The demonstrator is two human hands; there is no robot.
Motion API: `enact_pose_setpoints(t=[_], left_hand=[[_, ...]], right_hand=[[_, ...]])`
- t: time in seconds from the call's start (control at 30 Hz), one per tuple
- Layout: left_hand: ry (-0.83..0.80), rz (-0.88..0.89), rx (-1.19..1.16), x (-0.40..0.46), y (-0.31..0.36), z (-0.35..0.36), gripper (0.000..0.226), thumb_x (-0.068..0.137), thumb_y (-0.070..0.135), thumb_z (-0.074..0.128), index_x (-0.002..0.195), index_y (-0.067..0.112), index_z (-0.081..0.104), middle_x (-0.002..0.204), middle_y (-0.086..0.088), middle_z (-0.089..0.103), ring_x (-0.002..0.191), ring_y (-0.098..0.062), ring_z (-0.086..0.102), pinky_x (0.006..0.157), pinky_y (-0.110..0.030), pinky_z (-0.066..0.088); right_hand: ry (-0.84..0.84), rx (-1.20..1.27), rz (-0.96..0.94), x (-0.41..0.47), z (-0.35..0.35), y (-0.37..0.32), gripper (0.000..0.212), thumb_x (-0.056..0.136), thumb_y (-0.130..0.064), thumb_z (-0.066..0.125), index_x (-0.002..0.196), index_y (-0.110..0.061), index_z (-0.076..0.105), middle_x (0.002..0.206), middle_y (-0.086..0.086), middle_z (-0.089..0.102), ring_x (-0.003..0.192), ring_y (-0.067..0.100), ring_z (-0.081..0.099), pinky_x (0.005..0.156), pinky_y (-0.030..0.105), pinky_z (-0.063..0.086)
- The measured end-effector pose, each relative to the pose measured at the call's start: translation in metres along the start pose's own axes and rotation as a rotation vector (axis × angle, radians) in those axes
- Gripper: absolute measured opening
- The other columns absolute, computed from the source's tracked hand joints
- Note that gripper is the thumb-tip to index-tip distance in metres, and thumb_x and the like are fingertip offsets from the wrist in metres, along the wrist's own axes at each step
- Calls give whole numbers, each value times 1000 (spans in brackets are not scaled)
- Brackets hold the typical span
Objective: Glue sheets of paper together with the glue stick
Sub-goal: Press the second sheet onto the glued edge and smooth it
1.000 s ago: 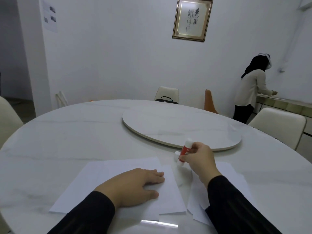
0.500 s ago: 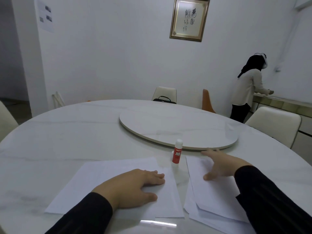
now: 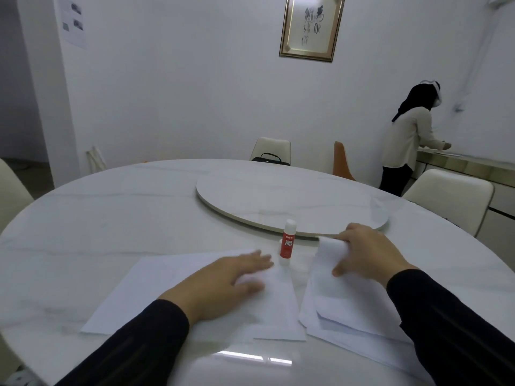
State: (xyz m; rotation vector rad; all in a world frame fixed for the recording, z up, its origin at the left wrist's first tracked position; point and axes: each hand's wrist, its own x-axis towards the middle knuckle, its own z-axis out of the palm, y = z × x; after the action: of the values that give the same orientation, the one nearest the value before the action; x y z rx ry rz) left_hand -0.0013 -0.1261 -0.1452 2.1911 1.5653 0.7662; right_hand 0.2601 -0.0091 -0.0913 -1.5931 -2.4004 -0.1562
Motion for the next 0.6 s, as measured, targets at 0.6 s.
enact_pose_setpoints(t=[0.6], left_hand=[[239,-303,-712,-66,58,-69,24,79,24,71,103,22,66,95,7,77,86,-12,73,73,-26,59]], right_hand=[[-64,1712,204,-63,-49,-110,33,64,-9,78,94,0,68,80,12,77,67,25,73,61,35,60]])
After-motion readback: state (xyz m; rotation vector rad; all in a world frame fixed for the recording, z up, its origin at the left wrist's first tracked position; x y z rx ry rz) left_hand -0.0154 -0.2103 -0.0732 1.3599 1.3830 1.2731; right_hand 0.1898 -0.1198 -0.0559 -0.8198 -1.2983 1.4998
